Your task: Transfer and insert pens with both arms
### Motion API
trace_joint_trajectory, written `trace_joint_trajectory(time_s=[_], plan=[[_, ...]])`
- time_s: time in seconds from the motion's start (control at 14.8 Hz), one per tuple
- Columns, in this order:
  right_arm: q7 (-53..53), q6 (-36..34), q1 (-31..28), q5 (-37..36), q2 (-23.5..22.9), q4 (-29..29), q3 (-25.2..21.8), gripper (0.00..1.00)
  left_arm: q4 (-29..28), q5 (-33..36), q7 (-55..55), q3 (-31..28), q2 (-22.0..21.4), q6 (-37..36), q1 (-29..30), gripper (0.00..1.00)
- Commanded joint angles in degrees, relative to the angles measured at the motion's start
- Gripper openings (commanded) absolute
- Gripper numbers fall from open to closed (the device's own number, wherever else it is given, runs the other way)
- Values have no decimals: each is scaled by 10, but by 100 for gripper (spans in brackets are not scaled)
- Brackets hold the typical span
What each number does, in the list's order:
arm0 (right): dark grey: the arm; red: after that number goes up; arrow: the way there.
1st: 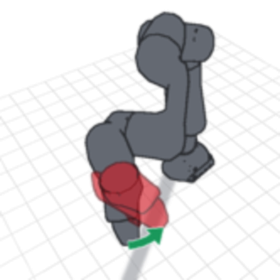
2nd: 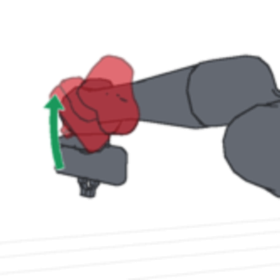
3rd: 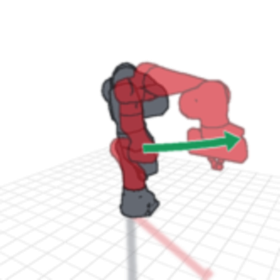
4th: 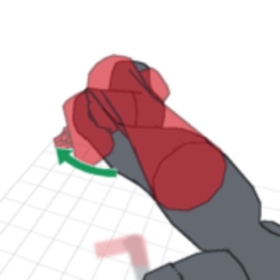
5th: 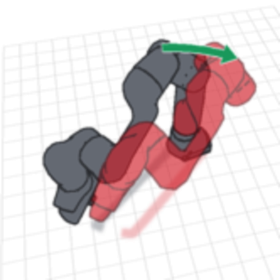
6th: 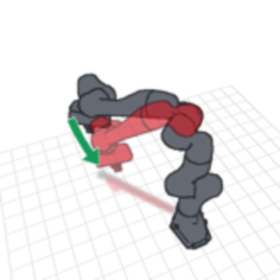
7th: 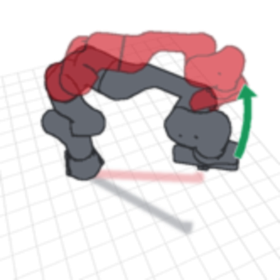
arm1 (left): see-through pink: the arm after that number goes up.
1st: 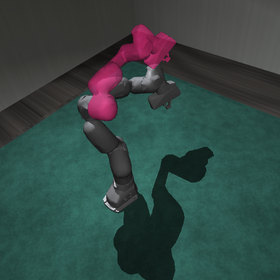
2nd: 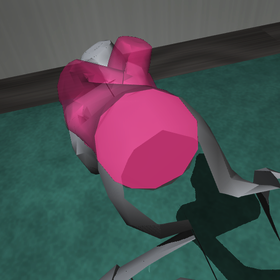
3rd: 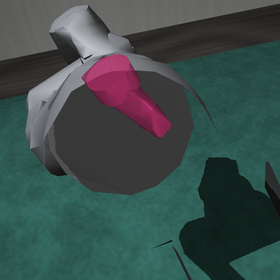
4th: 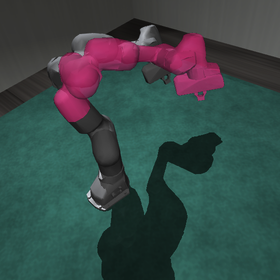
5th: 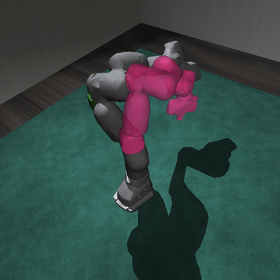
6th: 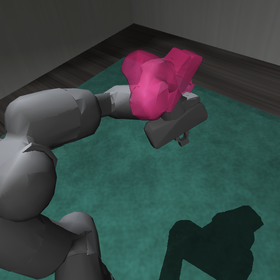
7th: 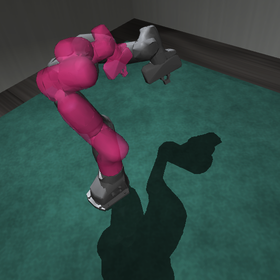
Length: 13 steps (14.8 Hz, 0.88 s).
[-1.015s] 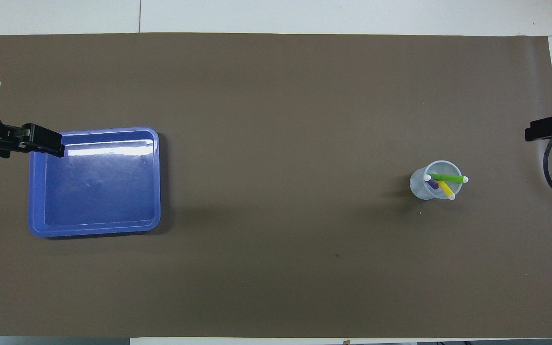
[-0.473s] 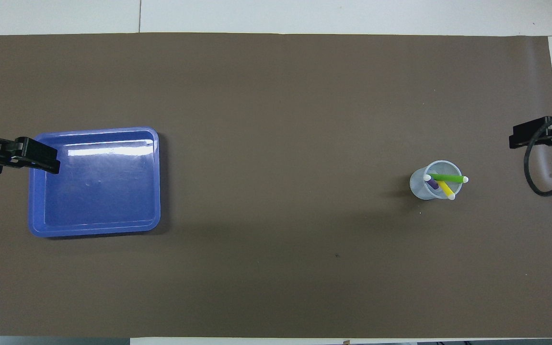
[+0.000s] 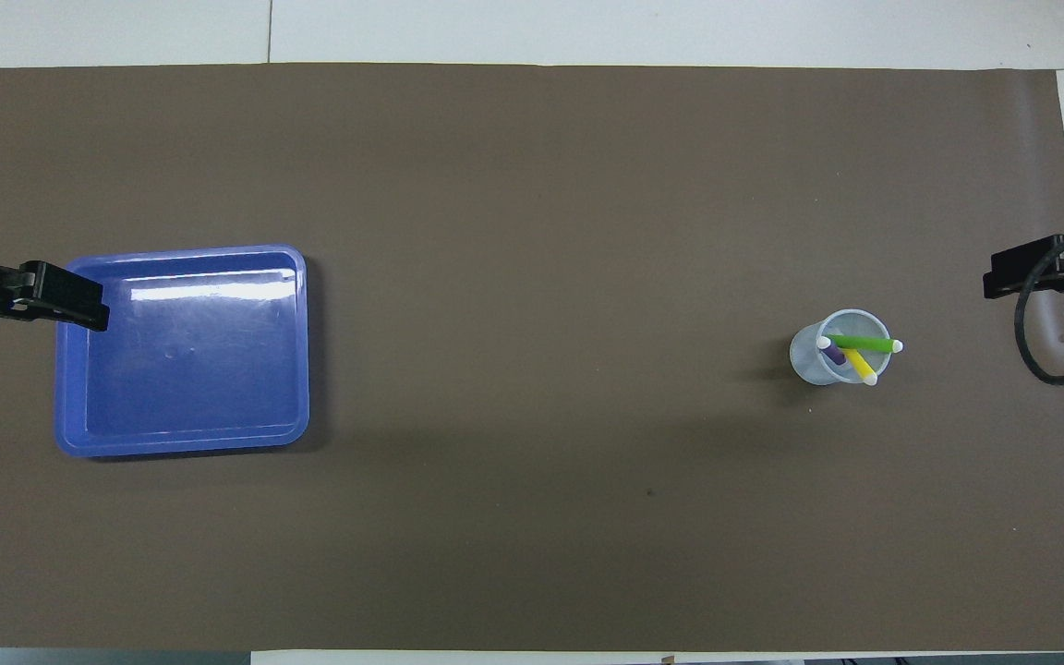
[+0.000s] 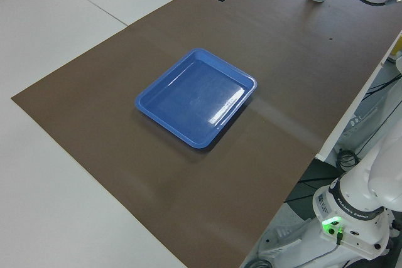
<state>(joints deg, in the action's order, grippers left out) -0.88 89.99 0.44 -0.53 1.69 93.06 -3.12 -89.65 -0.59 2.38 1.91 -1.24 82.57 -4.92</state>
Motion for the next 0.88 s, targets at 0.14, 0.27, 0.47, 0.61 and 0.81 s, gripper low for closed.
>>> trace_joint_trajectory(time_s=[0.14,0.27,0.47,0.61,0.81], plan=[[-4,2,-1,18,6,3,2,100,-23,-4,5,-3,-17,18,-1,100],[-3,1,-1,17,7,4,3,100,-23,-4,5,-3,-16,18,0,100],[-8,1,-1,17,8,5,7,100,-23,-4,5,-4,-17,24,0,100],[-9,1,-1,17,8,5,7,100,-25,-4,5,-4,-17,24,0,100],[-9,2,-1,17,9,6,7,100,-26,-4,5,-4,-17,24,0,100]])
